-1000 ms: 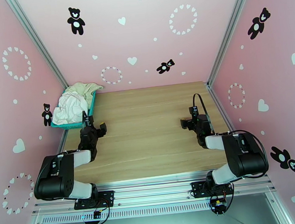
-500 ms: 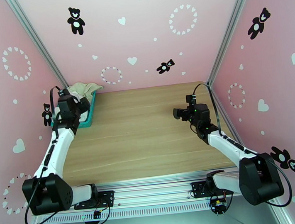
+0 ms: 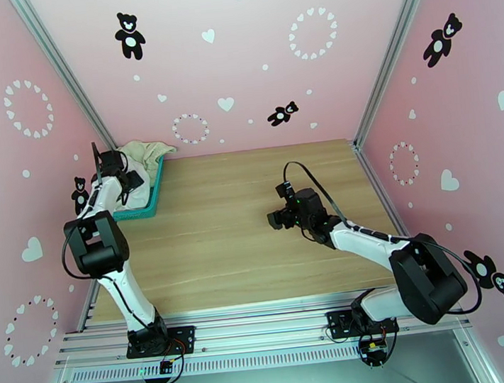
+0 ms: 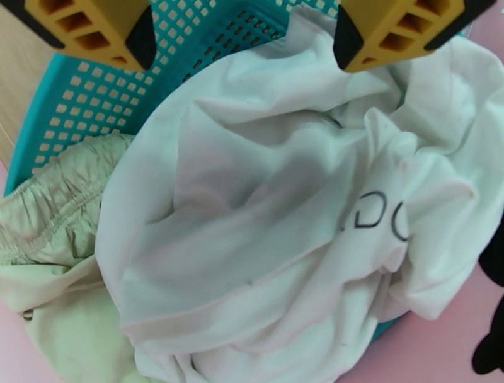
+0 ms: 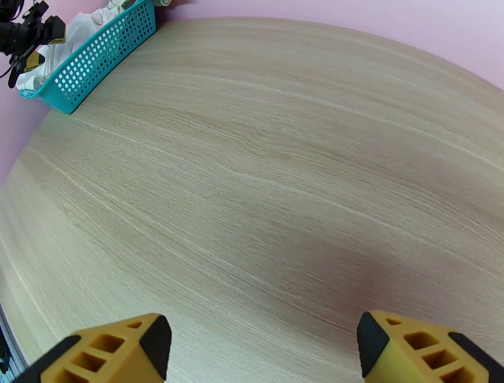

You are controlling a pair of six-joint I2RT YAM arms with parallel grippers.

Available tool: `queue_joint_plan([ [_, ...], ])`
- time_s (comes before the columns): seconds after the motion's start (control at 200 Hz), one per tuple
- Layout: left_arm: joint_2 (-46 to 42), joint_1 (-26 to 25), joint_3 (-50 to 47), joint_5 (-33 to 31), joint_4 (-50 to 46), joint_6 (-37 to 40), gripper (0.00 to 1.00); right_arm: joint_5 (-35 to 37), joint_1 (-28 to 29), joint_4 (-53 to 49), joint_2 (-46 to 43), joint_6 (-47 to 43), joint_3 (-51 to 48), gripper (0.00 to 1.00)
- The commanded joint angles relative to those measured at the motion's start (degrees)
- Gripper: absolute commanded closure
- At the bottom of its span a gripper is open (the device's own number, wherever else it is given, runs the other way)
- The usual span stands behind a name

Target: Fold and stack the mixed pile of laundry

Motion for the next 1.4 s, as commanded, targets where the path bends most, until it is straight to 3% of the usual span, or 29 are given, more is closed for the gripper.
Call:
queue_joint_plan([
  [0.0,3.9,0.0,7.2,-2.4,-4.6,-0.9,0.17,1.7,0.1,-1.6,1.8,-1.2,1.7,0.17],
  [0.165,10.9,0.1,14.9,-7.3,-9.4,-0.9,0.17,1.7,0.2,-1.4,3.0,-1.0,2.0,0.17],
  [0.245,13.0,0.0,16.1,-7.1,-9.9,-1.2,0.23,1.7,0.2,-1.3,3.8,-0.8,2.3,0.17],
  [0.39,13.9,0.0,15.0,-5.1,-7.8,-1.1,0.49,1.5,0.3,-1.7,5.9,-0.3,3.5,0.17],
  [0.521,12.4,0.0,12.9,-3.6,-4.6,-1.0,0.80,1.0,0.3,-2.4,7.2,-0.3,4.3,0.17],
  [0.666,7.4,0.0,10.4,-1.5,-0.6,-1.1,1.00,0.7,0.4,-2.3,6.3,-0.1,4.2,0.17],
  [0.931,-7.0,-0.3,11.1,3.3,1.1,1.6,1.00,0.7,0.4,-1.8,4.8,0.8,3.6,0.17],
  [1.126,-19.8,-3.7,13.1,11.7,2.7,4.8,1.00,2.4,0.4,-3.0,1.9,0.8,3.6,0.16],
  [1.231,-27.2,-9.0,16.3,18.4,2.8,7.6,1.00,3.7,0.4,-5.4,-1.9,1.0,4.5,0.15],
  [1.397,-33.4,-25.4,21.2,22.5,1.1,10.9,1.00,9.4,0.4,-20.0,-10.3,5.9,12.6,0.14],
])
